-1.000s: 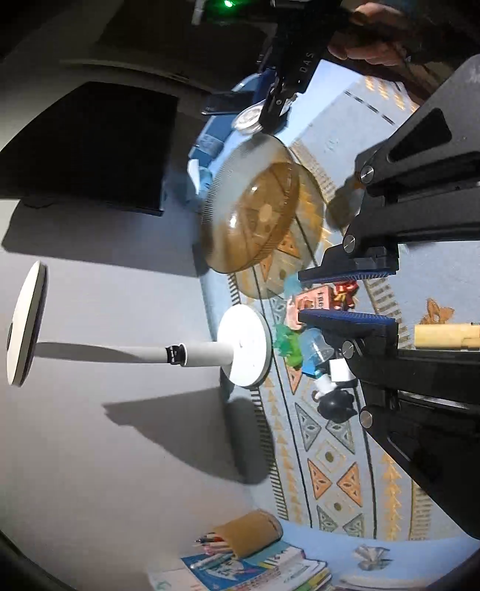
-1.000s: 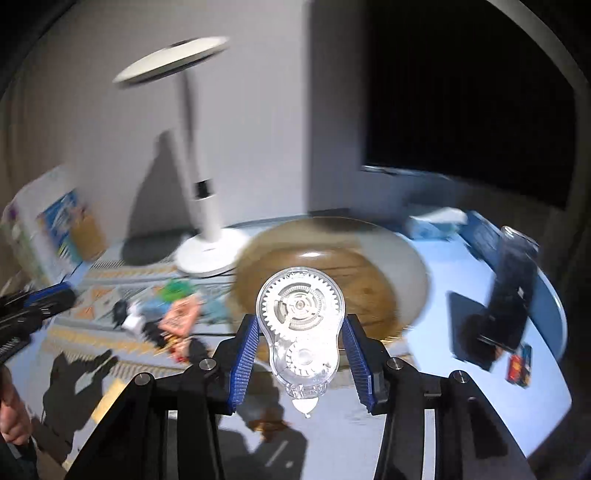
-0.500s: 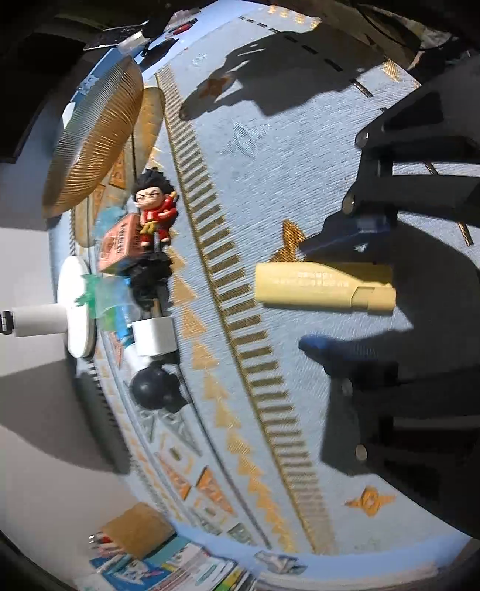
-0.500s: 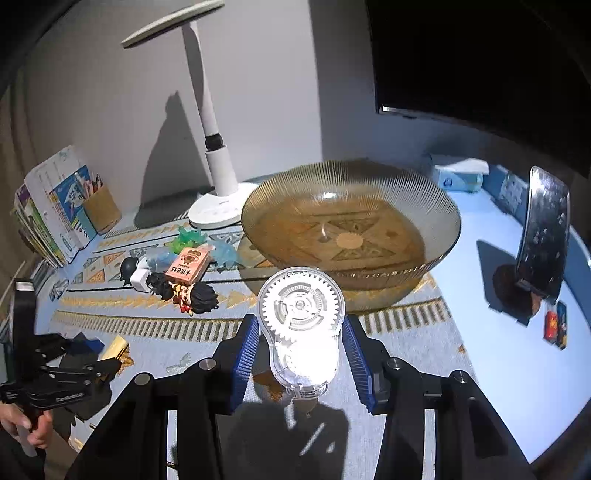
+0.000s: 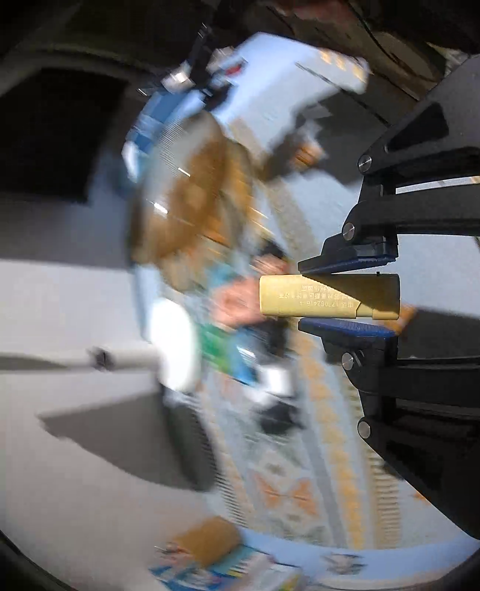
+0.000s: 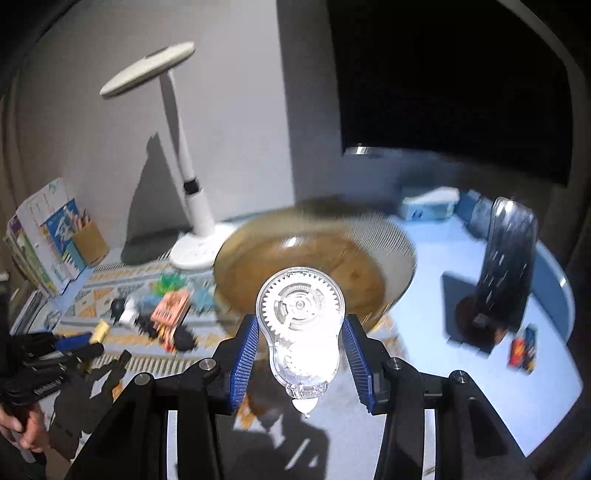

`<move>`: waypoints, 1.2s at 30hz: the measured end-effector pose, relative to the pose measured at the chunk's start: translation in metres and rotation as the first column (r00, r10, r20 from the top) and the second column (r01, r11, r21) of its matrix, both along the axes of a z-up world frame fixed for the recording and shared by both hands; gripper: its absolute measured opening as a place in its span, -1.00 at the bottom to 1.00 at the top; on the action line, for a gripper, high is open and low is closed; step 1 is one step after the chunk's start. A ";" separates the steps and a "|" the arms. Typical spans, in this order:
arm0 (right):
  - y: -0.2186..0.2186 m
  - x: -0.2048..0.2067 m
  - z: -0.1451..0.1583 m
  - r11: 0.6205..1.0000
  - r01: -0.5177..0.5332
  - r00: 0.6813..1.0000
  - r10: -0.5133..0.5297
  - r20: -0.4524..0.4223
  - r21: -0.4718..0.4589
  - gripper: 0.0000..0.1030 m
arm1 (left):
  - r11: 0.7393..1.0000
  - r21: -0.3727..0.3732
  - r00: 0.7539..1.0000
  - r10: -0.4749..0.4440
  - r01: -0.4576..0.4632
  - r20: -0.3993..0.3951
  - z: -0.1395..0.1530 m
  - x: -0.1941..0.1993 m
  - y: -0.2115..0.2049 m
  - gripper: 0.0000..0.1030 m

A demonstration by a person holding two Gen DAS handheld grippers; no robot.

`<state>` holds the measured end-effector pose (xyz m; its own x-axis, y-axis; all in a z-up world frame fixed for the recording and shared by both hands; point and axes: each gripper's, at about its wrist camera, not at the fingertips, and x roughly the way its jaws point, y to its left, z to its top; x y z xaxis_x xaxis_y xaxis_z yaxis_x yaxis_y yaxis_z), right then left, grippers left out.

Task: Organize rigid objects
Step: 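Carry the highlighter and tape dispenser with both tools over the amber bowl, then open both tools to drop the highlighter and tape dispenser into the bowl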

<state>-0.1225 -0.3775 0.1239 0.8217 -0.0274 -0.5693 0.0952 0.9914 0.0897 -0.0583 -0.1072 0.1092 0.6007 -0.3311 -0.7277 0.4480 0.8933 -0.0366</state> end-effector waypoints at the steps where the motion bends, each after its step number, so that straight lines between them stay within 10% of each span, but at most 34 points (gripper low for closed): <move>1: -0.003 0.003 0.007 1.000 0.016 1.000 -0.016 0.011 -0.014 -0.11 | 0.999 -0.022 0.999 -0.029 0.029 0.027 0.014 0.007 -0.014 -0.60; 6: -0.024 0.043 0.020 0.999 0.043 0.998 -0.045 -0.047 -0.027 -0.11 | 0.989 -0.075 0.990 -0.123 0.128 0.064 0.040 0.047 -0.076 -0.60; 19: -0.037 0.115 -0.040 0.995 -0.092 0.928 0.072 -0.367 -0.038 -0.11 | 0.970 -0.008 0.958 -0.243 0.245 -0.153 -0.025 0.124 -0.182 -0.60; 29: -0.040 0.125 -0.053 0.996 -0.082 0.904 0.056 -0.423 -0.043 -0.11 | 0.964 -0.002 0.946 -0.261 0.266 -0.193 -0.037 0.131 -0.199 -0.58; 31: -0.045 0.127 -0.054 0.998 -0.054 0.902 0.033 -0.431 -0.037 0.16 | 0.963 -0.004 0.948 -0.265 0.269 -0.175 -0.033 0.129 -0.198 -0.20; 36: -0.056 0.114 -0.033 1.000 0.007 0.939 -0.015 -0.344 -0.023 0.28 | 0.964 -0.076 0.957 -0.263 0.255 -0.123 -0.006 0.125 -0.172 -0.16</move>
<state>-0.0084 -0.4332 0.0909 0.5755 -0.0504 -0.8163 0.1274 0.9914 0.0285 0.0664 -0.2791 0.1029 0.3898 -0.5071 -0.7687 0.6518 0.7416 -0.1587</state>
